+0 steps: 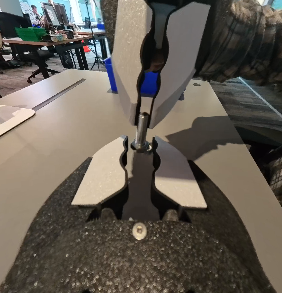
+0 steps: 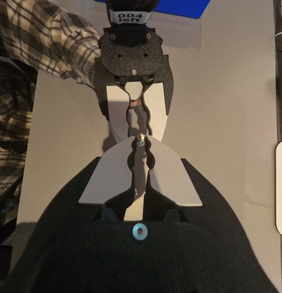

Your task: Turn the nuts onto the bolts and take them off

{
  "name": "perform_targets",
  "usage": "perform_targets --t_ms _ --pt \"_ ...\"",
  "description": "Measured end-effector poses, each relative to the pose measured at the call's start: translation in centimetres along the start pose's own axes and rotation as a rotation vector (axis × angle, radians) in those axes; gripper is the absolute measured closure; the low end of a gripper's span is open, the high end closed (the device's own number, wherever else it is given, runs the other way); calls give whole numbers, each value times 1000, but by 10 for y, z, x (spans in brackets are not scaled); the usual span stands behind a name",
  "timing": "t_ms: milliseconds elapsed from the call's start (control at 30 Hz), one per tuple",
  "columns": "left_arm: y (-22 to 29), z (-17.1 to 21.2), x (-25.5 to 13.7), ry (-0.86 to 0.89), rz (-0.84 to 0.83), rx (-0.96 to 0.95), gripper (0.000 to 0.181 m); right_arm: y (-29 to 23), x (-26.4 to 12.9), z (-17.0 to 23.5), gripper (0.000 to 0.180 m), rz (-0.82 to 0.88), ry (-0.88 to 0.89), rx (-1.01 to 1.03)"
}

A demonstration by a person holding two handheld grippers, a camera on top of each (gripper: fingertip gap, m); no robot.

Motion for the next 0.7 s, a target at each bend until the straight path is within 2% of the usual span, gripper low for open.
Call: perform_targets --t_ms 133,500,567,700 --pt "0 -1 -1 9 7 -4 160 0 -4 -1 171 -10 21 8" --pt "7 -3 1 -16 -23 67 159 -2 0 -3 171 -54 25 20" --pt "6 -3 1 -17 -46 69 165 -1 0 -3 171 -50 30 23" --pt "5 -4 2 -11 -54 49 165 -1 -1 -2 171 -56 35 28"
Point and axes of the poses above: each gripper's, where its closed fingertips meet, x out along the fingers, z out of its underside, y = z × x across the jaws, the point moved 6 cm from there along -x, back along the fingers, and after that the axes turned 12 degrees about -y, right-handed, at the moved point
